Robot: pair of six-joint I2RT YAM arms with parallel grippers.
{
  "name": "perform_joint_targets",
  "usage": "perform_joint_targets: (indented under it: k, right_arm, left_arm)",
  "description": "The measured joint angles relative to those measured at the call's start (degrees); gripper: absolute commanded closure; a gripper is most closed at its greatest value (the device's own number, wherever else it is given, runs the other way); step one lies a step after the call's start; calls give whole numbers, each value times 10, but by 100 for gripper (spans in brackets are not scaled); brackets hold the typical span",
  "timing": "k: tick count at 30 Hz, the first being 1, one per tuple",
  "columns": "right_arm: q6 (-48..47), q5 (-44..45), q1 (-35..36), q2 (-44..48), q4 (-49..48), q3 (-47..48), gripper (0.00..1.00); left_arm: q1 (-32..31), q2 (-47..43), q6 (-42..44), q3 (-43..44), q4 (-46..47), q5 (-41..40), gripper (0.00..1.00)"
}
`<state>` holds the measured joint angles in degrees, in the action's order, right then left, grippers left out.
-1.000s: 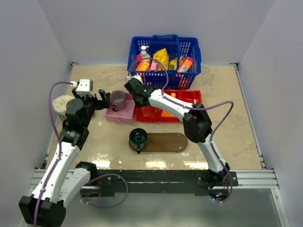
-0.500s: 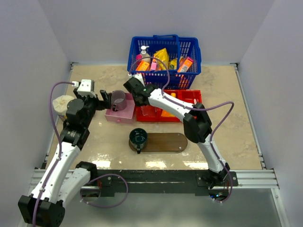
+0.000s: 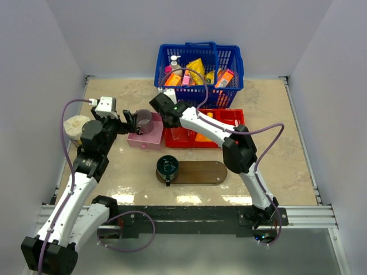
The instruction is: Prepare toiletry sets of a toothbrush and toothpaste on the tray
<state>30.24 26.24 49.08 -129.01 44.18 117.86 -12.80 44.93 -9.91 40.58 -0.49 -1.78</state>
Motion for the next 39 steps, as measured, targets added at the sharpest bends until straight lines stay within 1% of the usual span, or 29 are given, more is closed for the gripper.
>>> perform_joint_targets:
  k: [6, 18, 21, 26, 29, 35, 39]
  right_arm:
    - [7, 9, 0, 15, 7, -2, 100]
    - [8, 17, 0, 91, 15, -3, 100]
    - [8, 12, 0, 107, 12, -19, 100]
    - [2, -7, 0, 150, 5, -63, 100]
    - [-3, -26, 0, 192, -16, -104, 100]
    - [-4, -89, -10, 307, -83, -224, 100]
    - [-2, -141, -37, 375, -136, -297, 100]
  left_arm:
    - [0, -7, 0, 0, 0, 0, 11]
    - [0, -9, 0, 0, 0, 0, 11]
    - [0, -9, 0, 0, 0, 0, 11]
    - [0, -6, 0, 0, 0, -2, 11]
    - [0, -3, 0, 0, 0, -2, 11]
    - [0, 2, 1, 0, 0, -4, 11]
    - [0, 7, 1, 0, 0, -6, 11]
